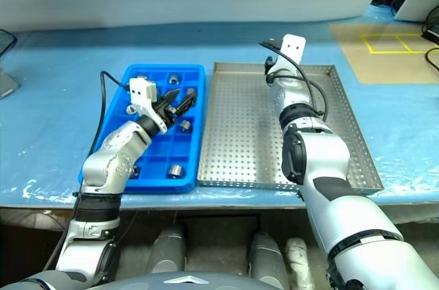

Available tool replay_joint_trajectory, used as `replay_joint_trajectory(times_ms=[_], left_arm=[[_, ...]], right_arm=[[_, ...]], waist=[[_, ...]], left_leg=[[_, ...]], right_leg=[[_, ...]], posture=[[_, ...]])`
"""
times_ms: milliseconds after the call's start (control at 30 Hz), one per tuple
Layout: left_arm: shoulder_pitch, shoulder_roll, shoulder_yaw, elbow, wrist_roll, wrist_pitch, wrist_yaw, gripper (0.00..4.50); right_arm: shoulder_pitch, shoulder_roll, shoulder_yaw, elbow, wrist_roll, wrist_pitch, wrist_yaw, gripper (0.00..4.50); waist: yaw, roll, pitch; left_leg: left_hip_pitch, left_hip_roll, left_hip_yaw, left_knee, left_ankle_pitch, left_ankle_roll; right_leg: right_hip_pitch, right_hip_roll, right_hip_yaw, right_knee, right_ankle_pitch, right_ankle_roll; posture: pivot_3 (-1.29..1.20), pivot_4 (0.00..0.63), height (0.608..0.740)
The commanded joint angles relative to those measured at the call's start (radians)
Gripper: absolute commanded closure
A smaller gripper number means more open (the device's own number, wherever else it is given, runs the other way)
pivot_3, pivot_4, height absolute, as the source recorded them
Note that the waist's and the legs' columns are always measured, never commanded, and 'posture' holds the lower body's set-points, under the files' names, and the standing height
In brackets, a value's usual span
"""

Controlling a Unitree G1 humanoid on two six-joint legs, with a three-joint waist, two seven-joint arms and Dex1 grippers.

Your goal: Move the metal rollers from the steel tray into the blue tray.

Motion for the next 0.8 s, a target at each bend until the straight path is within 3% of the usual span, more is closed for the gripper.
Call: replay_joint_trajectory(times_ms=[33, 167, 800], left_arm=[[-0.024, -0.009, 0.001, 0.003, 0.005, -0.039, -0.005, 0.84], [-0.016, -0.02, -0.007, -0.004, 0.007, -0.042, -0.004, 0.84], [0.02, 0.029, 0.019, -0.086, -0.007, 0.008, 0.017, 0.84]], right_arm=[[-0.014, -0.017, 0.021, -0.013, -0.034, -0.004, -0.008, 1.34], [-0.016, 0.004, 0.021, -0.011, -0.03, -0.002, 0.004, 0.01], [0.057, 0.08, 0.016, -0.027, -0.024, -0.036, -0.027, 0.01]], waist=[[0.0, 0.0, 0.0], [0.0, 0.0, 0.0], [0.002, 0.0, 0.0]], left_leg=[[0.0, 0.0, 0.0, 0.0, 0.0, 0.0], [0.0, 0.0, 0.0, 0.0, 0.0, 0.0], [-0.001, 0.0, 0.0, 0.001, 0.0, 0.0]], right_leg=[[0.0, 0.0, 0.0, 0.0, 0.0, 0.0], [0.0, 0.0, 0.0, 0.0, 0.0, 0.0], [0.0, -0.001, 0.0, 0.001, 0.0, 0.0]], posture=[[0.17, 0.15, 0.74], [0.17, 0.15, 0.74], [0.21, 0.15, 0.74]])
